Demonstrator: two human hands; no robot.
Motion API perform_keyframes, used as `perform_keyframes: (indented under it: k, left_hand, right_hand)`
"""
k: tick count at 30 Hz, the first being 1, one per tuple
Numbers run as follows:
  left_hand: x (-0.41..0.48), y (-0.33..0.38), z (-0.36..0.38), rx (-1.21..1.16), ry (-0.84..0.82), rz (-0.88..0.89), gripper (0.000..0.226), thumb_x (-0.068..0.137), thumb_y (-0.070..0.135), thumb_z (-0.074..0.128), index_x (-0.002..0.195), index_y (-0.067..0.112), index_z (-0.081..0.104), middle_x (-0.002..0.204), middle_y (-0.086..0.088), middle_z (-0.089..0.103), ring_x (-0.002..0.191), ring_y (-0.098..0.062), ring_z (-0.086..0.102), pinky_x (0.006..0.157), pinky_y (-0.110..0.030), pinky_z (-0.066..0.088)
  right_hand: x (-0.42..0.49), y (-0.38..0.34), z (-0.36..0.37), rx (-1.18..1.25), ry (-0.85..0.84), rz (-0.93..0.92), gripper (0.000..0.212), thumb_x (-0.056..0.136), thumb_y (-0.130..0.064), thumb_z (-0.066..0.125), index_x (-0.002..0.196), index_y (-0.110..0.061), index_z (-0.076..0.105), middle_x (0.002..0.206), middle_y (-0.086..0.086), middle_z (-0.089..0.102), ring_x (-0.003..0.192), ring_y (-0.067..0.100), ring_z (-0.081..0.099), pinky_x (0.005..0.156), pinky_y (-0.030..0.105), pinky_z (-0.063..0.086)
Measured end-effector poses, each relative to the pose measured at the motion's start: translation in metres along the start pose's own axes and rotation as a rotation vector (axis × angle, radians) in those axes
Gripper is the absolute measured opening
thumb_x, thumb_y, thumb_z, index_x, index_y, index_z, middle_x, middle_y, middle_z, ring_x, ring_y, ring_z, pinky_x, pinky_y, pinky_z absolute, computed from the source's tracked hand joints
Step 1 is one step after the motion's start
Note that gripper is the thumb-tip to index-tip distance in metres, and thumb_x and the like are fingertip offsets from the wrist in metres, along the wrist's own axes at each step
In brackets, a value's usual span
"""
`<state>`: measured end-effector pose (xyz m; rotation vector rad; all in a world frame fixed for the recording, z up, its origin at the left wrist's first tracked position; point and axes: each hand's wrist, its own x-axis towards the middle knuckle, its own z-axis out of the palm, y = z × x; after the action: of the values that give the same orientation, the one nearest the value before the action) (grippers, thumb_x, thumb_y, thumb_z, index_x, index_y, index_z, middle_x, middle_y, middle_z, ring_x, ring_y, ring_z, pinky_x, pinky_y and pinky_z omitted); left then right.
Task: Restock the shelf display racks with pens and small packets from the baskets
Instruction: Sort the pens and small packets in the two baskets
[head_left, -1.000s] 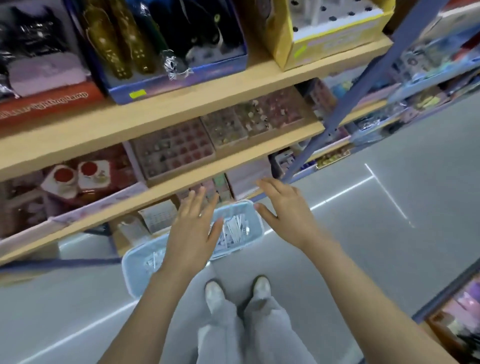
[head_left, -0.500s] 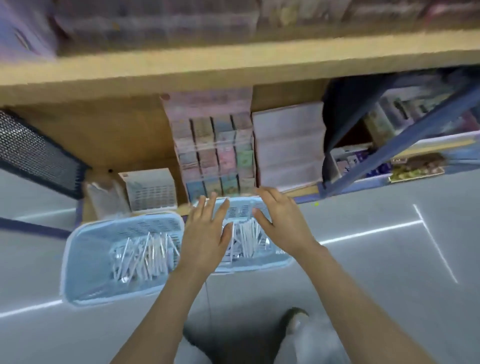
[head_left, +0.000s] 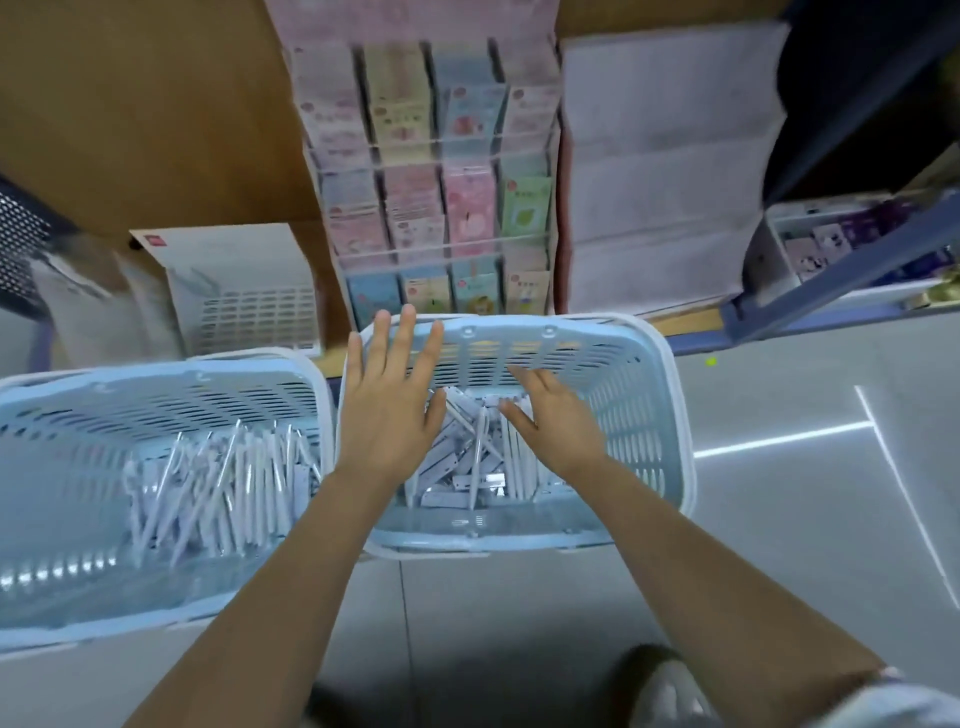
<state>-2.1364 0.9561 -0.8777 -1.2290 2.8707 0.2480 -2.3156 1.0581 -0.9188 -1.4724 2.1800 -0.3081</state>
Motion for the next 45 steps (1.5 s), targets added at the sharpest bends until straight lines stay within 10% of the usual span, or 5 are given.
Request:
perform_keyframes:
  k: [17,26,33,38,45]
  left_hand:
    - [-0.006,-0.036,0.003,-0.041,0.07,0.167,0.06,0.095,0.032,0.046,0.152,0.018,0.03,0.162,-0.01,0.012,0.15,-0.028,0.009,0.118,-0.052,0.016]
    - [-0.006,-0.036,0.004,-0.049,0.09,0.156,0.059,0.096,0.033,0.043,0.152,0.018,0.029,0.162,-0.01,0.013,0.15,-0.029,0.01,0.117,-0.053,0.019]
    - [-0.005,-0.033,0.005,-0.047,0.09,0.145,0.06,0.096,0.032,0.043,0.153,0.019,0.027,0.163,-0.009,0.012,0.15,-0.027,0.008,0.117,-0.053,0.019]
    - [-0.004,-0.033,0.006,-0.054,0.103,0.148,0.06,0.095,0.03,0.045,0.152,0.018,0.029,0.162,-0.009,0.014,0.15,-0.027,0.01,0.116,-0.053,0.022]
    - [-0.004,-0.032,0.003,-0.051,0.078,0.147,0.063,0.095,0.029,0.046,0.153,0.018,0.025,0.163,-0.007,0.01,0.15,-0.026,0.006,0.118,-0.051,0.018]
  right_hand:
    - [0.016,0.022,0.044,0.027,-0.119,0.428,0.094,0.069,-0.055,0.076,0.14,-0.011,0.031,0.136,0.018,0.028,0.131,0.034,0.025,0.11,0.042,0.027]
    - [0.02,0.017,0.05,0.391,-0.145,0.49,0.099,0.06,-0.038,0.088,0.134,-0.027,0.022,0.132,0.014,0.042,0.106,0.027,0.055,0.1,0.045,0.046]
    - [0.019,0.02,0.051,0.452,-0.209,0.407,0.072,0.075,-0.021,0.081,0.126,-0.028,0.031,0.091,0.004,0.06,0.065,0.019,0.062,0.06,0.027,0.054]
    - [0.017,0.019,0.047,0.406,-0.299,0.334,0.056,0.081,-0.019,0.076,0.126,-0.026,0.044,0.1,-0.005,0.052,0.064,0.017,0.058,0.065,0.032,0.054]
    - [0.008,0.022,0.036,0.603,-0.256,0.411,0.027,0.088,-0.007,0.063,0.108,-0.023,0.054,0.06,-0.002,0.046,0.045,0.009,0.04,0.052,0.026,0.037]
